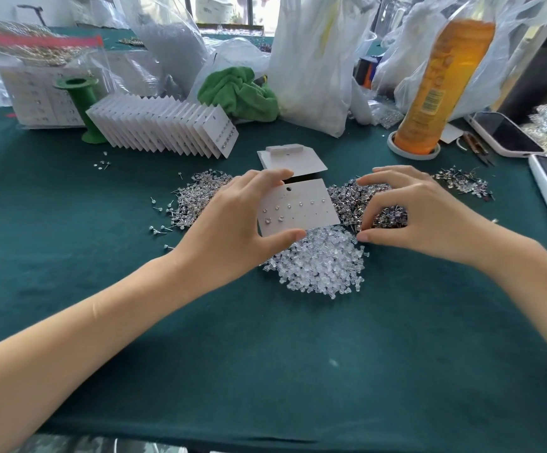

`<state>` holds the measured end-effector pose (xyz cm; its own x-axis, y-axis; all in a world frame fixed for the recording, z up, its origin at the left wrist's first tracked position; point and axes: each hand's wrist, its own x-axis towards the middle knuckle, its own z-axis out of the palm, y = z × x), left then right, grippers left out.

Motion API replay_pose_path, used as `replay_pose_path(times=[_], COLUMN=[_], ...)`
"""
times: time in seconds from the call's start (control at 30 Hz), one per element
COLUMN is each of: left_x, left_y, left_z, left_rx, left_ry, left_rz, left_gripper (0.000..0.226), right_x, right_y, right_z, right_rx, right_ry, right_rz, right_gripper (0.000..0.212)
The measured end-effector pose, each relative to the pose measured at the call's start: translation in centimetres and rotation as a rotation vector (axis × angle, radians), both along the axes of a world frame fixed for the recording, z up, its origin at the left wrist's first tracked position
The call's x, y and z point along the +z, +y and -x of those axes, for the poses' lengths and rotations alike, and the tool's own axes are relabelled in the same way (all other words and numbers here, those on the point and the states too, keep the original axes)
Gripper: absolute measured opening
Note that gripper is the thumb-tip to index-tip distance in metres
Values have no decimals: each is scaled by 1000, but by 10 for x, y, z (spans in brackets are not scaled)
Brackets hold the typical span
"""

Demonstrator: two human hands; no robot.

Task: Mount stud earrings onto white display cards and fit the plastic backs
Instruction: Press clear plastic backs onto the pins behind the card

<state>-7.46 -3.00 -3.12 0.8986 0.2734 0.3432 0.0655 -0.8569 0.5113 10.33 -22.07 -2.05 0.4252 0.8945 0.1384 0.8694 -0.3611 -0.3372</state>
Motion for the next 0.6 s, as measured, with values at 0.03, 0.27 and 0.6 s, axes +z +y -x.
replay_pose_path(times=[0.03,0.27,0.6], left_x=[0,0,-2], left_y=[0,0,-4], left_z=[0,0,1], left_rx=[0,-7,-76], left_ry=[0,3,14], left_rz=[1,10,38], left_gripper=[73,72,72], right_x=[-1,-1,13], right_y=[0,2,6], right_z=[0,3,25], right_rx=[2,21,-40], right_ry=[-13,-38,257], right_rz=[-5,-47,-415], right_gripper=[20,8,6])
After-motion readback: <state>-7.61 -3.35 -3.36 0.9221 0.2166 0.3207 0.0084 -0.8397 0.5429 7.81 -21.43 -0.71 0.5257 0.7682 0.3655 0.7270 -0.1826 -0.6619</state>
